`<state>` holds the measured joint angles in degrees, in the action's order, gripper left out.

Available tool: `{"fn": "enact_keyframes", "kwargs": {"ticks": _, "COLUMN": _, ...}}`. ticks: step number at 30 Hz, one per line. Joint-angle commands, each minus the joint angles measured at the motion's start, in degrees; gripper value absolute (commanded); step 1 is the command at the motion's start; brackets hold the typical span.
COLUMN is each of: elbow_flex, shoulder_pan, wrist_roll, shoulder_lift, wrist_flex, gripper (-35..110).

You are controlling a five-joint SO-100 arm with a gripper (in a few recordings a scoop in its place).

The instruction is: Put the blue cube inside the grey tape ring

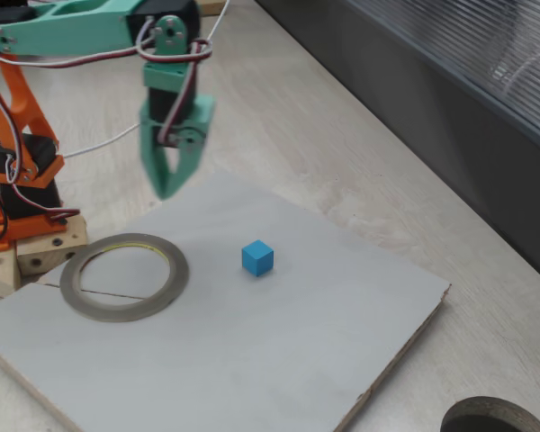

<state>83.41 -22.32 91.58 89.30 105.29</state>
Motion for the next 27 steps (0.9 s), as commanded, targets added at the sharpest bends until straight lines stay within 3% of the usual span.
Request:
{"fn": "enact_keyframes", "kwargs": {"ticks": 1, "elbow_flex": -8.09, "shoulder_pan": -0.53, "wrist_roll": 0.79, "shoulder_lift": -7.21, "wrist_flex": 0.09, "gripper": 2}}
{"fn": "enact_keyframes", "kwargs": {"ticks": 8, "elbow_flex": -22.59, "shoulder_pan": 7.38, "wrist_roll": 0.79, "shoulder_lift": -16.96, "wrist_flex": 0.09, "gripper": 2}}
{"fn": "enact_keyframes", "kwargs": {"ticks": 13, "elbow_flex": -32.78, "shoulder_pan": 7.38, "wrist_roll": 0.53, "shoulder_lift": -23.38, "wrist_flex": 0.09, "gripper": 2}}
{"fn": "enact_keyframes", "kwargs": {"ticks": 27, "elbow_flex": -33.13, "shoulder_pan": 6.94, "wrist_roll": 0.44, "shoulder_lift": -23.82, "wrist_flex": 0.70, "gripper": 4}}
